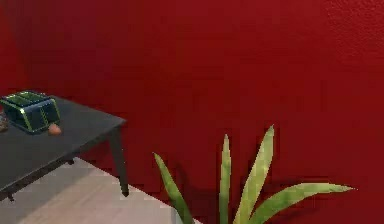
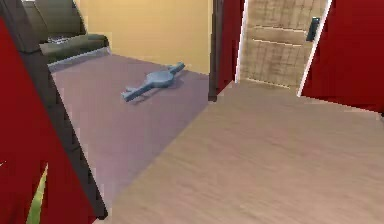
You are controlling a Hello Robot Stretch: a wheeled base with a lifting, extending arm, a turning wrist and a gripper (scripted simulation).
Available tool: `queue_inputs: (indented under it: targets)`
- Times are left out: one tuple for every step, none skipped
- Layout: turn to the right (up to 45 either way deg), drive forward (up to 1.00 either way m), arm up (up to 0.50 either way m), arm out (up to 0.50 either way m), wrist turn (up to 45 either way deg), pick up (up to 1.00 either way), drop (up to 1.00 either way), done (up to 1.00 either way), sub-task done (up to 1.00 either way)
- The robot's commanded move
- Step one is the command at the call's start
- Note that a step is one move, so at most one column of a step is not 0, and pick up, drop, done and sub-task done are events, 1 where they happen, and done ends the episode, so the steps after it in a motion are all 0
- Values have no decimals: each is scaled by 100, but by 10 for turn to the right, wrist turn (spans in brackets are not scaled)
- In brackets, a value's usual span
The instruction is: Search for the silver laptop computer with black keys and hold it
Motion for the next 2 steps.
queue_inputs:
  targets:
    - [-450,0,0,0,0,0,0,0,0]
    - [-450,0,0,0,0,0,0,0,0]
